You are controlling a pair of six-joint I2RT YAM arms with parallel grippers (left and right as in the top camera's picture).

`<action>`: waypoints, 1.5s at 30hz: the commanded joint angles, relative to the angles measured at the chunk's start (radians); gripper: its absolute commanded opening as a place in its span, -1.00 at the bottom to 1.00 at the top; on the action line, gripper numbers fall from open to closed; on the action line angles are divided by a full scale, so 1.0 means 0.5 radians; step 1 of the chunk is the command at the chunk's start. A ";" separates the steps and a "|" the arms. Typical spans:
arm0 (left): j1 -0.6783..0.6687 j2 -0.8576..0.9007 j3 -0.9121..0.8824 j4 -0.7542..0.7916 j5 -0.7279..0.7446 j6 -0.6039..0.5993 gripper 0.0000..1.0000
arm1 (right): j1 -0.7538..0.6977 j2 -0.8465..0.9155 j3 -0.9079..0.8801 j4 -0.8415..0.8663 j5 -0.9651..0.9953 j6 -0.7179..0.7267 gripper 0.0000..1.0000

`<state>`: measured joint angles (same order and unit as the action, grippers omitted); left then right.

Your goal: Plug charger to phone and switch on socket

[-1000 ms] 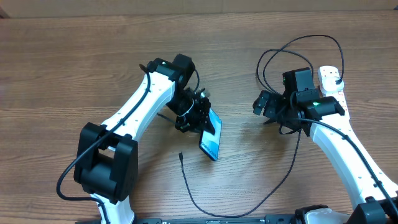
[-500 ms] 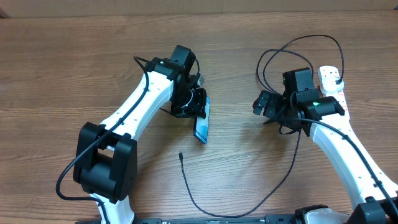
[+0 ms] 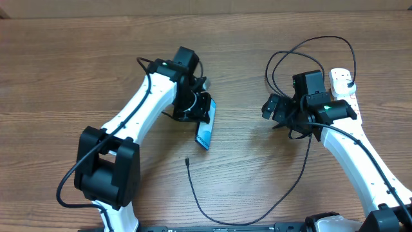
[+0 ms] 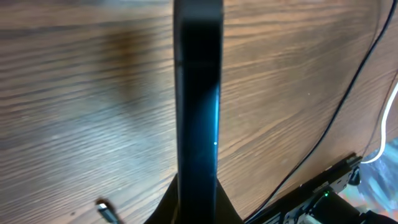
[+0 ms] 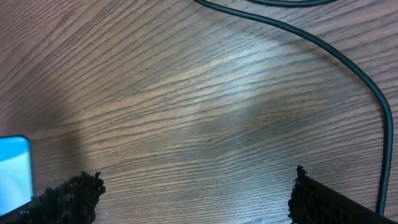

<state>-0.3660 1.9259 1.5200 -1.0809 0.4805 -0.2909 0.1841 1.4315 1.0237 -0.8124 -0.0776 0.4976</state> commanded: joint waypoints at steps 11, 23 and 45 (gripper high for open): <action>0.441 -0.278 -0.121 0.004 0.513 0.293 -0.91 | -0.004 0.007 0.008 0.004 0.018 0.005 0.99; 0.709 -0.317 -0.749 0.574 1.335 0.464 -0.92 | -0.004 0.007 0.008 0.004 0.019 0.005 1.00; 0.720 -0.316 -1.012 1.099 1.234 0.464 -0.92 | -0.004 0.007 0.008 0.004 0.019 0.005 1.00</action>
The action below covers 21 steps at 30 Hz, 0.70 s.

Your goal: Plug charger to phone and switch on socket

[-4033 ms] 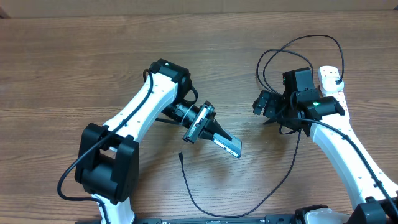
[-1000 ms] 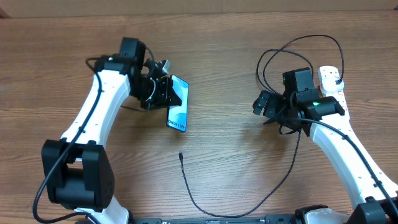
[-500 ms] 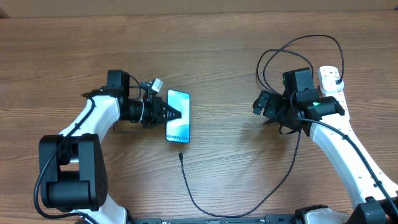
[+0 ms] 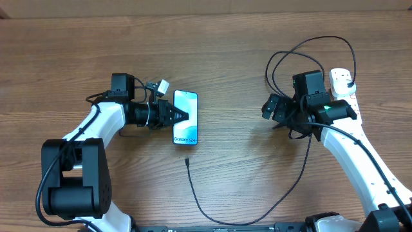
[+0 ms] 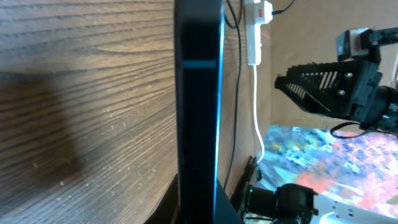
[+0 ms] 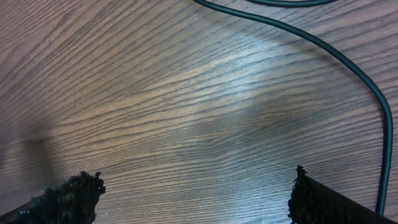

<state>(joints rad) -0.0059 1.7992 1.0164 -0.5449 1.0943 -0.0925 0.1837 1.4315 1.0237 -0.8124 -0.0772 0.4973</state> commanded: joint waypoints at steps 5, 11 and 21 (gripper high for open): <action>0.000 -0.062 -0.005 0.092 -0.010 0.067 -0.91 | -0.003 0.007 0.008 0.004 0.018 0.006 0.99; -0.002 -0.060 -0.005 0.101 -0.003 0.066 -0.91 | -0.003 0.007 0.008 0.004 0.018 0.006 0.99; -0.002 -0.060 -0.005 0.097 0.224 -0.095 -0.91 | -0.003 0.007 0.008 0.004 0.018 0.006 1.00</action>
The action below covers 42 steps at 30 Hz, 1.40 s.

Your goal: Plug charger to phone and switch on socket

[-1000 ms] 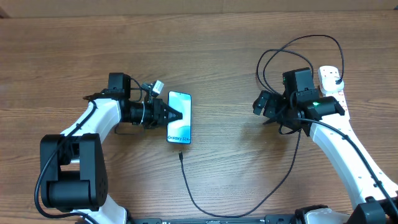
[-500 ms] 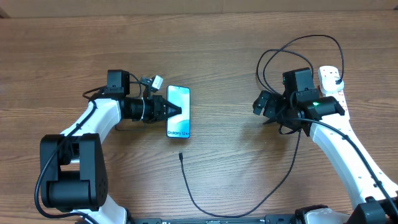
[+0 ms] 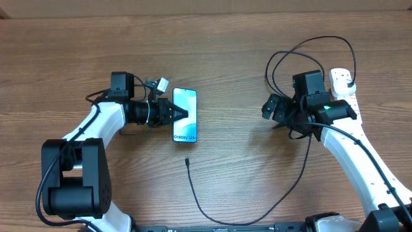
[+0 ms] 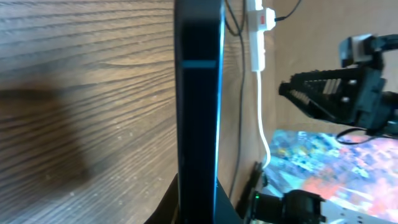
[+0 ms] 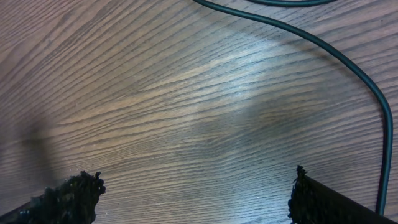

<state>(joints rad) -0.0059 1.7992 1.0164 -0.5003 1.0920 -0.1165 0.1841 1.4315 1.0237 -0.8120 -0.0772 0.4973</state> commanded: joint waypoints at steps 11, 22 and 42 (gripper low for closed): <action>-0.002 -0.060 -0.005 0.007 0.370 -0.127 -0.91 | -0.004 0.007 0.008 0.003 0.018 0.006 1.00; -0.002 -0.060 -0.018 0.076 0.170 -0.218 -0.91 | -0.004 0.007 0.008 0.003 0.018 0.006 1.00; -0.002 -0.060 -0.018 0.353 -0.181 -0.246 -0.92 | -0.004 0.007 0.008 0.226 0.016 0.007 1.00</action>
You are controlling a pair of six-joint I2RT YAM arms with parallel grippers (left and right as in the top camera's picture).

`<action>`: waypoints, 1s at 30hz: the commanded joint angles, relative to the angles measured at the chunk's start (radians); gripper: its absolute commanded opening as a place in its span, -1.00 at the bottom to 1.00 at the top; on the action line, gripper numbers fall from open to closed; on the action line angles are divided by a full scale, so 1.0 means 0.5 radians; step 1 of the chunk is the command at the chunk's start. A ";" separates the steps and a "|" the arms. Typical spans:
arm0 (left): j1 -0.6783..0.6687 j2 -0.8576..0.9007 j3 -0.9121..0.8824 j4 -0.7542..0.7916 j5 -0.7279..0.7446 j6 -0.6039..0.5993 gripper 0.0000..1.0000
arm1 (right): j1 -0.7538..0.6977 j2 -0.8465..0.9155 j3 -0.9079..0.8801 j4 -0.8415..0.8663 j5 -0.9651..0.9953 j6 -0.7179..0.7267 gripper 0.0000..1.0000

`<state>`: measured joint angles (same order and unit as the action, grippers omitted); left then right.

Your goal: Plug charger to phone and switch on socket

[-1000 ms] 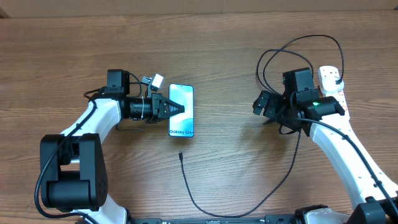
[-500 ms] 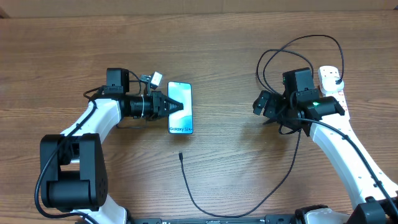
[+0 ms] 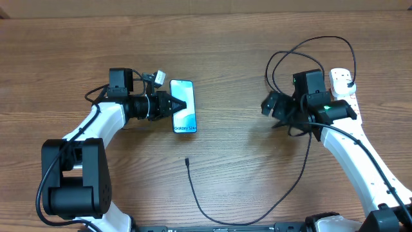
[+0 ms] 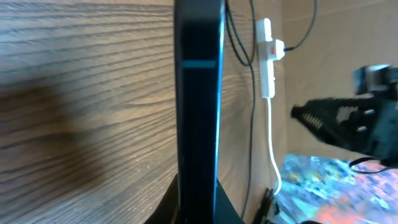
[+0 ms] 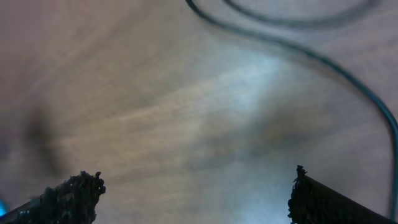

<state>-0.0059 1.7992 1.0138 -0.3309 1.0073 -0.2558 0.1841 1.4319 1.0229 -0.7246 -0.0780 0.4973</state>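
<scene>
The phone (image 3: 183, 106), blue screen up with "Galaxy" lettering, is held at its left edge by my left gripper (image 3: 172, 105), shut on it. In the left wrist view the phone (image 4: 199, 106) shows edge-on as a dark bar between the jaws. The black charger cable runs over the table and its plug tip (image 3: 187, 161) lies free below the phone. The white socket strip (image 3: 342, 84) sits at the far right, also visible as the socket strip (image 4: 268, 62). My right gripper (image 3: 269, 106) hovers open over bare wood, fingers (image 5: 71, 194) spread wide with nothing between them.
Black cable loops (image 3: 309, 55) curl behind the right arm, and cable (image 5: 348, 74) crosses the right wrist view. A small white tag (image 3: 156, 78) hangs from the left wrist. Wooden table (image 3: 238, 174) around.
My left gripper has carried the phone a little farther from the plug tip, toward the table's back. The right wrist view has blurred and shifted slightly; the right gripper stays open.
At first my left gripper held the phone tilted on edge near the table's middle. Later the arm had swung left and the phone lay flat, screen up, above the cable plug. It has since edged toward the back. The right gripper stayed open near the socket.
</scene>
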 commanded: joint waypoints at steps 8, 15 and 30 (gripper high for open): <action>0.000 -0.055 -0.012 0.092 -0.009 -0.108 -0.91 | -0.004 0.006 0.009 0.089 -0.384 0.007 1.00; 0.079 -0.053 -0.012 0.141 0.061 -0.294 -0.92 | 0.107 0.011 0.009 0.137 -0.559 -0.040 0.52; 0.333 -0.008 -0.021 0.132 0.462 -0.160 -0.91 | 1.008 0.233 0.008 0.148 -0.196 0.175 -0.36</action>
<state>0.1558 1.7992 1.0138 -0.2687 1.1603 -0.3820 0.6125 1.5074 1.0229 -0.6617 -0.2646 0.5194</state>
